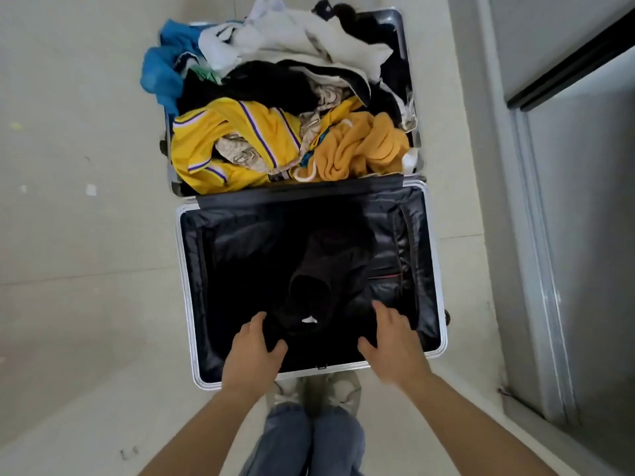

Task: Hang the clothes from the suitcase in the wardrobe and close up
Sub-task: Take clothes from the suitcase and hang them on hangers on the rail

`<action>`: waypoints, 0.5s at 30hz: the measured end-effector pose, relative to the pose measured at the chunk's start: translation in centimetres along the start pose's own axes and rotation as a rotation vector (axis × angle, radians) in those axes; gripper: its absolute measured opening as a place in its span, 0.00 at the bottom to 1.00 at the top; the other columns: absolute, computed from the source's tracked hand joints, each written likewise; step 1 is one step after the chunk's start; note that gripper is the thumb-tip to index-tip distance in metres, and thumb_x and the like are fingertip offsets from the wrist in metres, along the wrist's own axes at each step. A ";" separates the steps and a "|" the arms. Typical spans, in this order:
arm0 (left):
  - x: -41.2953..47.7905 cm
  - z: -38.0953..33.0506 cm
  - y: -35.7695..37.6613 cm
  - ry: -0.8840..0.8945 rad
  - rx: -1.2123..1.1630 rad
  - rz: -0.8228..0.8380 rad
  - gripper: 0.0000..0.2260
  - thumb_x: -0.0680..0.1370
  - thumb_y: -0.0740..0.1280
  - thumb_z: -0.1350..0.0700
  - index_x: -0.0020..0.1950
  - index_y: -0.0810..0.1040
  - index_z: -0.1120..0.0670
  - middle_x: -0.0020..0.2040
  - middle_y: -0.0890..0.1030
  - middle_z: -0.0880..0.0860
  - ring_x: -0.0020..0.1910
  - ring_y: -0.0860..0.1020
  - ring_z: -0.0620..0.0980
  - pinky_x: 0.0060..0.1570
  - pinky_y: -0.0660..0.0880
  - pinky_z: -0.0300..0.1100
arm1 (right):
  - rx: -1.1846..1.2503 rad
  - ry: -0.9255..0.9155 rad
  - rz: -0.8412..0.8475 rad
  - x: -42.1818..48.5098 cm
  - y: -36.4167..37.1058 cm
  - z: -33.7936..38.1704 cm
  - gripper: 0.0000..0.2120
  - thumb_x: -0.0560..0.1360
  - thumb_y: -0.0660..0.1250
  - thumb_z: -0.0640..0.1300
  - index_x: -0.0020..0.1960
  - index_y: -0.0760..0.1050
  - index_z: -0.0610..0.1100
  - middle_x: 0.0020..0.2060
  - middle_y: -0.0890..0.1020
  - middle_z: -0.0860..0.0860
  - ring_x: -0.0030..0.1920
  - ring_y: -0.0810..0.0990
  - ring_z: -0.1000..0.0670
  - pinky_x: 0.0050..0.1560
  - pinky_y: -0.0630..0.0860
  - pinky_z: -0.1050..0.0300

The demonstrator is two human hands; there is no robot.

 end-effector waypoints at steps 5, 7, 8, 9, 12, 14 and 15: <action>4.9 0.2 2.2 0.183 -0.061 -0.007 0.30 0.75 0.68 0.43 0.75 0.63 0.46 0.68 0.70 0.45 0.66 0.70 0.47 0.60 0.73 0.45 | -0.013 -0.163 -0.226 6.1 -0.4 2.9 0.45 0.75 0.68 0.43 0.79 0.41 0.57 0.76 0.55 0.46 0.72 0.62 0.43 0.67 0.67 0.47; 5.9 -0.2 3.1 0.211 -0.080 0.009 0.21 0.77 0.67 0.45 0.69 0.72 0.47 0.66 0.74 0.46 0.64 0.73 0.48 0.60 0.73 0.45 | -0.170 -0.205 -0.187 7.8 -0.7 3.8 0.37 0.77 0.66 0.44 0.78 0.50 0.59 0.78 0.48 0.47 0.77 0.50 0.42 0.71 0.59 0.43; 5.7 -0.4 3.3 0.206 -0.099 0.006 0.16 0.79 0.66 0.47 0.65 0.76 0.48 0.62 0.76 0.47 0.61 0.75 0.48 0.57 0.74 0.45 | -0.215 -0.205 -0.145 8.2 -0.7 4.0 0.29 0.78 0.65 0.46 0.76 0.58 0.57 0.79 0.49 0.48 0.78 0.47 0.43 0.72 0.57 0.42; 5.3 -0.6 3.6 0.188 -0.133 0.002 0.12 0.80 0.64 0.49 0.61 0.77 0.48 0.57 0.79 0.47 0.56 0.77 0.49 0.54 0.75 0.45 | -0.220 -0.195 -0.107 8.4 -0.3 4.0 0.21 0.79 0.63 0.47 0.72 0.66 0.53 0.78 0.54 0.48 0.78 0.48 0.44 0.72 0.57 0.43; 2.8 -0.9 3.7 0.055 -0.335 0.018 0.07 0.81 0.63 0.53 0.57 0.78 0.49 0.47 0.82 0.46 0.50 0.80 0.47 0.50 0.75 0.45 | 0.103 -0.078 -0.001 6.7 1.7 3.1 0.11 0.79 0.61 0.45 0.58 0.75 0.43 0.61 0.75 0.45 0.66 0.71 0.42 0.61 0.69 0.50; 0.6 -1.3 3.1 -0.007 -0.453 0.045 0.07 0.81 0.63 0.53 0.56 0.79 0.48 0.47 0.83 0.45 0.50 0.80 0.45 0.52 0.75 0.45 | 0.419 0.066 0.047 4.0 2.0 2.7 0.08 0.79 0.62 0.43 0.54 0.77 0.41 0.51 0.80 0.44 0.54 0.78 0.42 0.53 0.72 0.51; -0.7 -1.8 2.4 -0.024 -0.503 0.056 0.06 0.81 0.63 0.52 0.55 0.79 0.46 0.46 0.84 0.46 0.50 0.80 0.44 0.53 0.76 0.45 | 0.531 0.119 0.042 2.5 1.6 2.7 0.07 0.78 0.63 0.43 0.51 0.78 0.41 0.47 0.80 0.44 0.49 0.78 0.43 0.51 0.73 0.50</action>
Point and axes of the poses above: each hand's wrist, its own x-axis towards the middle knuckle, its own y-axis out of the palm, z = x × y, the point moved 2 cm from there along x, towards the middle knuckle
